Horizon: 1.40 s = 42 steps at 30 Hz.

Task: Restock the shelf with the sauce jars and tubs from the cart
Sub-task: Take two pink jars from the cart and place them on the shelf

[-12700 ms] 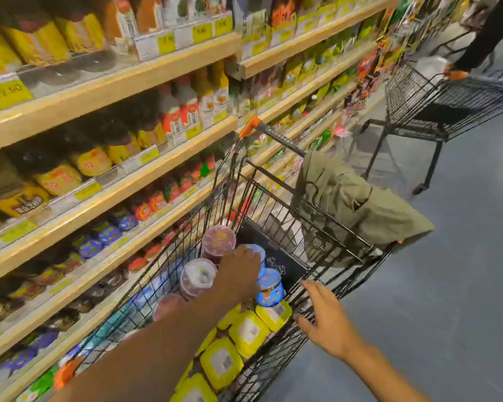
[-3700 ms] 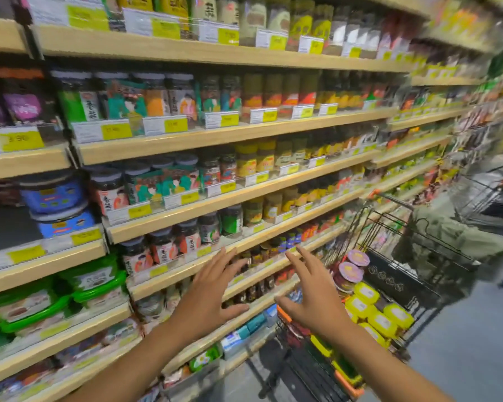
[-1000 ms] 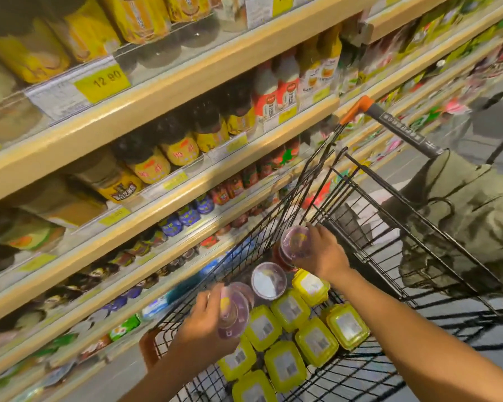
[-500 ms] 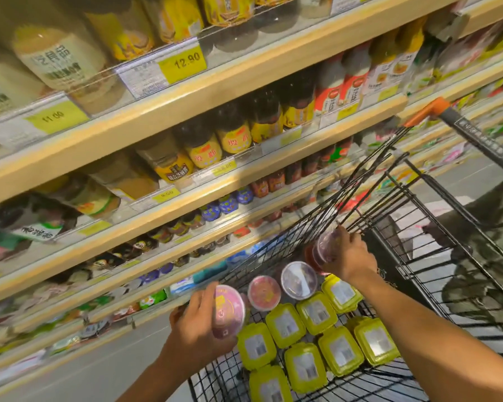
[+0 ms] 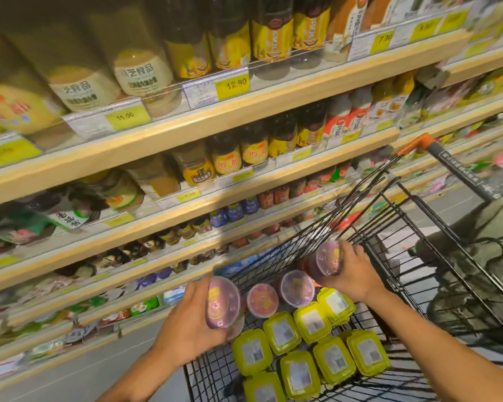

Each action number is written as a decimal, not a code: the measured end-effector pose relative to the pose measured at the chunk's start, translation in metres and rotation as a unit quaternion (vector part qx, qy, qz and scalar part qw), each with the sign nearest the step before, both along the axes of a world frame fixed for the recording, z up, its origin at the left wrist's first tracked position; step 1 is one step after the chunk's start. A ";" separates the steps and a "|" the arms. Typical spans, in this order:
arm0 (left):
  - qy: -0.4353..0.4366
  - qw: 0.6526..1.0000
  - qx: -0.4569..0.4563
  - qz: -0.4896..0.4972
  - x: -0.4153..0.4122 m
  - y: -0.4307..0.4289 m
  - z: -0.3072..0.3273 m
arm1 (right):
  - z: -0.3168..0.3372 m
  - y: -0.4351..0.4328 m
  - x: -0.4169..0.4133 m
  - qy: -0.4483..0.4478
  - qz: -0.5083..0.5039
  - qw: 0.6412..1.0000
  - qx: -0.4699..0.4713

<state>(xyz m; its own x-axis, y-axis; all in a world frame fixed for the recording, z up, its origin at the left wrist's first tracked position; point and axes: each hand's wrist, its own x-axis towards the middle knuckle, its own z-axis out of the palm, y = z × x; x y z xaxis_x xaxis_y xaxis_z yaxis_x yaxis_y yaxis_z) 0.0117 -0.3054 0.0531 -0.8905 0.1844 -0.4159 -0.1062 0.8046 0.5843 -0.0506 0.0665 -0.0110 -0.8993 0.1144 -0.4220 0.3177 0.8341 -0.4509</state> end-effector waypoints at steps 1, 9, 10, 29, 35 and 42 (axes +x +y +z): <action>0.012 1.000 0.007 0.002 0.002 -0.004 0.004 | 0.009 -0.006 0.002 0.013 0.001 1.000 -0.019; 0.103 0.991 0.073 0.053 0.021 -0.075 0.039 | 0.100 -0.079 0.005 0.093 0.106 0.984 -0.106; 0.114 0.987 0.094 0.061 0.026 -0.087 0.048 | 0.111 -0.092 0.005 0.104 0.115 0.981 -0.112; 0.259 0.871 0.317 0.273 0.223 -0.371 0.217 | 0.293 -0.455 0.124 0.186 0.236 0.872 -0.386; 0.304 0.843 0.297 0.330 0.285 -0.439 0.242 | 0.324 -0.549 0.158 0.198 0.285 0.835 -0.427; 0.326 0.804 0.317 0.384 0.321 -0.496 0.266 | 0.356 -0.630 0.179 0.196 0.338 0.806 -0.444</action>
